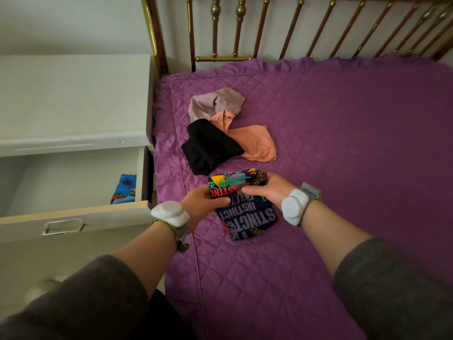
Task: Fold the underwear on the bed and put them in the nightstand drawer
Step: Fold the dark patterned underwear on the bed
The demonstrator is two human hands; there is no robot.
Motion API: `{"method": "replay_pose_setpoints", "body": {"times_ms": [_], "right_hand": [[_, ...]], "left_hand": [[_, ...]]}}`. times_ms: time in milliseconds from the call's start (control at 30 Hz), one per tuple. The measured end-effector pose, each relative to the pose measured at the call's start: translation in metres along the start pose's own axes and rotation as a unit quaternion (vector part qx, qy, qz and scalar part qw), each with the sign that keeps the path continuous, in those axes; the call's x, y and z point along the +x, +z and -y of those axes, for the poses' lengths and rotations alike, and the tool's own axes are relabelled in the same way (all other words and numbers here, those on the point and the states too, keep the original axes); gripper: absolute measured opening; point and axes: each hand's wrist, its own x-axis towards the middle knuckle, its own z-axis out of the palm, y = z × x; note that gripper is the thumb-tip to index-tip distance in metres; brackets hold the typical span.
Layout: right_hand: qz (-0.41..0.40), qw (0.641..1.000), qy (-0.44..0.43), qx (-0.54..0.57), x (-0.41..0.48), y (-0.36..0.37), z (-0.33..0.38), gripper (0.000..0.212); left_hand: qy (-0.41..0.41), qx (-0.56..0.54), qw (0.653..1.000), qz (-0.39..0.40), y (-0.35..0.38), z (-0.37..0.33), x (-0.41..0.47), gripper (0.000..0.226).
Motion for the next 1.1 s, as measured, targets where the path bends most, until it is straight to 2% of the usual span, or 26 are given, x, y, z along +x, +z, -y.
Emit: {"method": "replay_pose_setpoints", "body": {"times_ms": [133, 233, 333, 433, 533, 700, 767, 867, 1000, 1100], "right_hand": [[-0.049, 0.998, -0.048, -0.013, -0.003, -0.009, 0.017, 0.026], [-0.099, 0.990, -0.099, -0.005, -0.006, -0.019, 0.036, 0.031], [-0.109, 0.985, -0.118, -0.055, -0.011, -0.025, 0.044, 0.036], [-0.098, 0.982, -0.103, -0.121, -0.019, -0.014, 0.021, 0.041], [-0.058, 0.976, -0.030, -0.206, -0.030, 0.014, -0.025, 0.040], [0.003, 0.964, 0.011, -0.265, -0.039, 0.034, -0.069, 0.038], [-0.002, 0.961, -0.002, -0.277, -0.037, 0.033, -0.071, 0.034], [0.002, 0.956, -0.025, -0.293, -0.031, 0.030, -0.068, 0.033], [-0.005, 0.968, -0.028, -0.248, -0.023, 0.029, -0.058, 0.037], [-0.009, 0.972, -0.014, -0.234, -0.017, 0.031, -0.058, 0.030]], "left_hand": [[0.115, 0.094, 0.986, -0.073, 0.004, -0.025, 0.010, 0.030], [0.214, 0.123, 0.968, -0.053, 0.003, -0.058, 0.015, 0.029], [0.252, 0.158, 0.953, -0.049, -0.003, -0.068, 0.013, 0.029], [0.212, 0.225, 0.949, -0.060, -0.009, -0.041, 0.007, 0.024], [0.129, 0.336, 0.931, -0.053, -0.014, 0.010, -0.004, 0.025], [0.018, 0.387, 0.922, 0.012, -0.016, 0.061, -0.016, 0.030], [0.011, 0.411, 0.911, 0.015, -0.017, 0.063, -0.014, 0.031], [0.020, 0.405, 0.914, 0.007, -0.017, 0.058, -0.009, 0.027], [0.031, 0.396, 0.918, -0.019, -0.014, 0.049, 0.000, 0.028], [0.020, 0.390, 0.920, -0.027, -0.012, 0.048, 0.006, 0.032]]}}
